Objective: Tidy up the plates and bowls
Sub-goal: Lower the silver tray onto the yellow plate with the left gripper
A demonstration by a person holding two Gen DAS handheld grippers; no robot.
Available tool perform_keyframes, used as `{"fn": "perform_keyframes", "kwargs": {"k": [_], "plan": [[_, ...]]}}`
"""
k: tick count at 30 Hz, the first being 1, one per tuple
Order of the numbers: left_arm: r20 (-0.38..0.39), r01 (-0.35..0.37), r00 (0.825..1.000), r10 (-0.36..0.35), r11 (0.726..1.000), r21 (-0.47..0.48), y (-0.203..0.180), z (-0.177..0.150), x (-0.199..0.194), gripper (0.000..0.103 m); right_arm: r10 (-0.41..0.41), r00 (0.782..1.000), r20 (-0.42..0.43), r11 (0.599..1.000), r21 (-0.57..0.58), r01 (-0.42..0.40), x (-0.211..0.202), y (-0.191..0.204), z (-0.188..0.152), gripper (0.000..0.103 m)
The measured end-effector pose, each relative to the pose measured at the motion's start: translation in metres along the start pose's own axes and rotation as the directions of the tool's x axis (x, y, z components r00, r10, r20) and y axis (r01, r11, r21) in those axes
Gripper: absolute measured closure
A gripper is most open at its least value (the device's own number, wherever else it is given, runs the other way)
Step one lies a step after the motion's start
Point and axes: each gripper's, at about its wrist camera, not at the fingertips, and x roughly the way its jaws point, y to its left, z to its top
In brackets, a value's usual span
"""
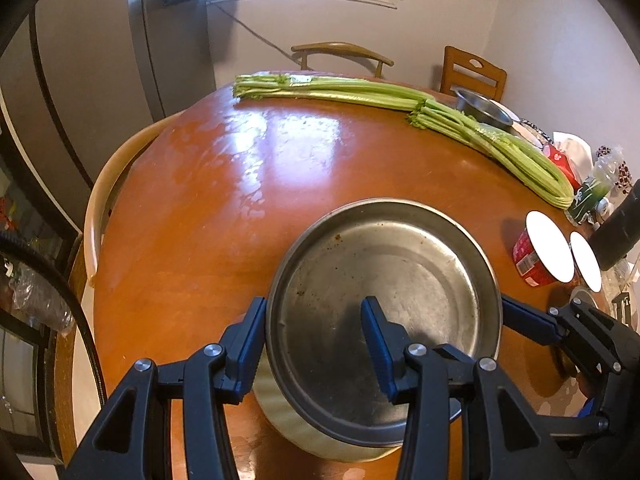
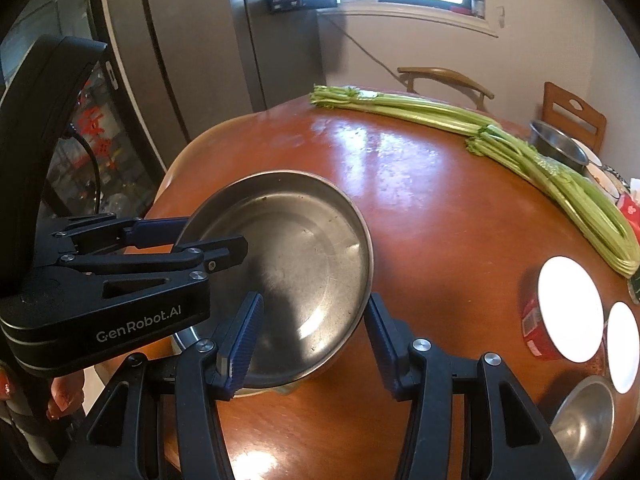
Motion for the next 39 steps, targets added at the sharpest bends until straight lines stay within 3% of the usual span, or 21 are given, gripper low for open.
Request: {"fn": "perform_keyframes", "kwargs": {"k": [22,39], "plan": [[-0.066,-0.028,0.997,0.027,1.0,-0.007,0.019,-0.016,0.016,0.056,0.015,0.995,-0.098,0.999,-0.05,-0.02,0.044,0.013,-0.002,0.049],[-0.073,-0.013,0.997,0.012,1.0,-0.018,0.021,-0.021,0.02,0.056,-0.02,0.994,-0.109,0.997,-0.079,0.011,0.049,0.017,-0.006,0.049]]}}
